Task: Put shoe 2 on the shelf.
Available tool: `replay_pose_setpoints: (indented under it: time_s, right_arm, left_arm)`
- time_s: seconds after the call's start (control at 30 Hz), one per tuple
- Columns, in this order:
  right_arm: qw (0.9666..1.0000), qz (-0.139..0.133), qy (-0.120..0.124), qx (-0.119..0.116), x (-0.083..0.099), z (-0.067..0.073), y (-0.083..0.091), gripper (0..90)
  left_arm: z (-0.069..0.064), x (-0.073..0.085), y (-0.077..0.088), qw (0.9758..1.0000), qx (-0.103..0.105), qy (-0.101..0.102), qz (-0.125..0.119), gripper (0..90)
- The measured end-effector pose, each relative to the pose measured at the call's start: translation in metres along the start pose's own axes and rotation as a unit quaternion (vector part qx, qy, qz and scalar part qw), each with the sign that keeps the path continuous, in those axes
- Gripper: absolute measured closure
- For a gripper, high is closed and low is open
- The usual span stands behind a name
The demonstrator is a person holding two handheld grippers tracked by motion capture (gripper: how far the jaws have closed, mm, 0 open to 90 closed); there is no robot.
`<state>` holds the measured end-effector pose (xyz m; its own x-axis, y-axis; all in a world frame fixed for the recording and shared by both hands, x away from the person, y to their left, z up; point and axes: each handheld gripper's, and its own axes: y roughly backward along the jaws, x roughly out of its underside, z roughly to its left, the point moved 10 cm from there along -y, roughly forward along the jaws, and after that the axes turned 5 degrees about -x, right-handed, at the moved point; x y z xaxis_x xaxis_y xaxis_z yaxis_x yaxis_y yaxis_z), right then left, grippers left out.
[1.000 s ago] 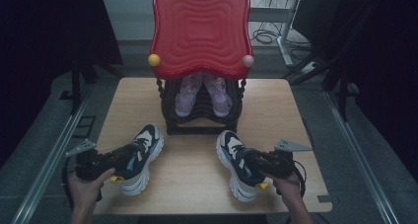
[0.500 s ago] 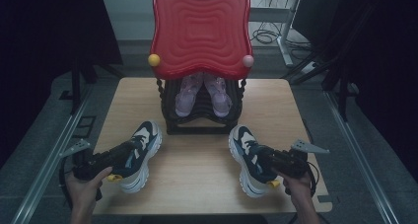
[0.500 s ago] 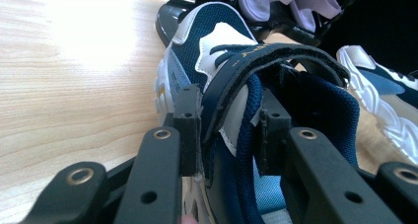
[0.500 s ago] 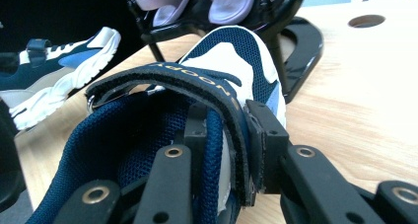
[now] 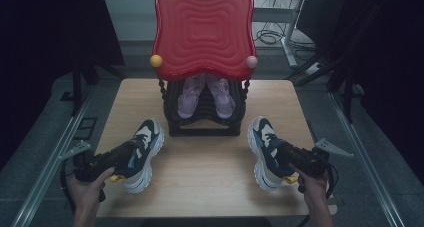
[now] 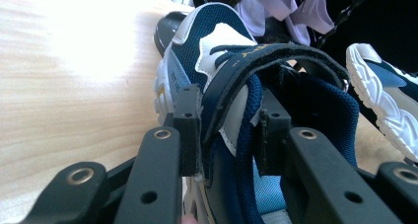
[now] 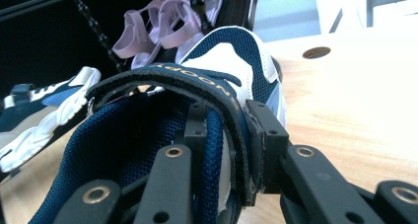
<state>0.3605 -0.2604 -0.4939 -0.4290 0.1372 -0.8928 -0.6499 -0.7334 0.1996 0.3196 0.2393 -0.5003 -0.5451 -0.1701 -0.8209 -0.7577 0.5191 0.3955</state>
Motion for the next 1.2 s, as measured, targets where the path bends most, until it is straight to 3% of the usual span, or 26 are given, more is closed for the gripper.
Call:
replay_pose_setpoints:
  time_s: [0.37, 0.53, 1.2]
  right_arm:
    - [0.9995, -0.030, -0.006, 0.006, -0.019, -0.004, 0.001, 73.4]
    - [0.9986, -0.053, 0.001, 0.005, -0.035, -0.003, -0.004, 73.4]
    - [0.9947, -0.101, 0.021, -0.001, -0.097, -0.007, -0.010, 73.4]
  left_arm:
    - [0.002, -0.018, 0.009, 0.9994, 0.004, 0.008, -0.032, 68.9]
    - [0.002, -0.032, 0.010, 0.9989, 0.004, 0.004, -0.045, 69.0]
    - [0.006, -0.093, 0.002, 0.9963, -0.002, 0.005, -0.085, 69.0]
